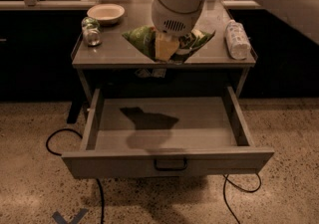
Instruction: Place green jalapeno chip bag into top drawer
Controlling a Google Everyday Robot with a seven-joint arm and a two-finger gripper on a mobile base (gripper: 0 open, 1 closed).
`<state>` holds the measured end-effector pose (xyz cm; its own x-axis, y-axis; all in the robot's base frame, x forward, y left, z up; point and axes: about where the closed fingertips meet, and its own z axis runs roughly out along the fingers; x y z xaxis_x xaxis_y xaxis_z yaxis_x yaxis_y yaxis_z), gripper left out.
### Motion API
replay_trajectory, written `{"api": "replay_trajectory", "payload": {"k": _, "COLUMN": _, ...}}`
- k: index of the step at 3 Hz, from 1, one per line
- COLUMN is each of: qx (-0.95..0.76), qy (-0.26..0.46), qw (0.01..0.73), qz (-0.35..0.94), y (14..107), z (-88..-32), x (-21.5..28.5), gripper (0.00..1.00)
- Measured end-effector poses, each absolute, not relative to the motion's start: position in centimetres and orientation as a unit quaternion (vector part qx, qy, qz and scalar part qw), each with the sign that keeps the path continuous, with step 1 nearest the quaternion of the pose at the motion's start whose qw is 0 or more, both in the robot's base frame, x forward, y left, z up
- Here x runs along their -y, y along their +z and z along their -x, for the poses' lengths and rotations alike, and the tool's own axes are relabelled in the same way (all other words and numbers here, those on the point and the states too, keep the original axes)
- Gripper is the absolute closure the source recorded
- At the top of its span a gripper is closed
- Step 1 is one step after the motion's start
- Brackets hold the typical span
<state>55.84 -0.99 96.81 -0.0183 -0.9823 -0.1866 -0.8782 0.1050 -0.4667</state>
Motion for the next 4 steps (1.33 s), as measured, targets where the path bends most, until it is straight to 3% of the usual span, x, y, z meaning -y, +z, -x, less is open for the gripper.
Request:
{"api": "replay_trajectory", "payload": {"k": 2, "qx": -0.789, "qy": 0.042, "qw": 0.218, "qz": 0.573, "y": 82.5, "z": -50.8, "x": 0.6, "gripper": 1.0}}
{"api": "replay_trajectory", "payload": {"k": 4, "qx": -0.8, "qy": 0.061, "qw": 0.213, "qz": 0.558, "y": 78.3, "z": -49.8, "x": 0.7, "gripper": 1.0}}
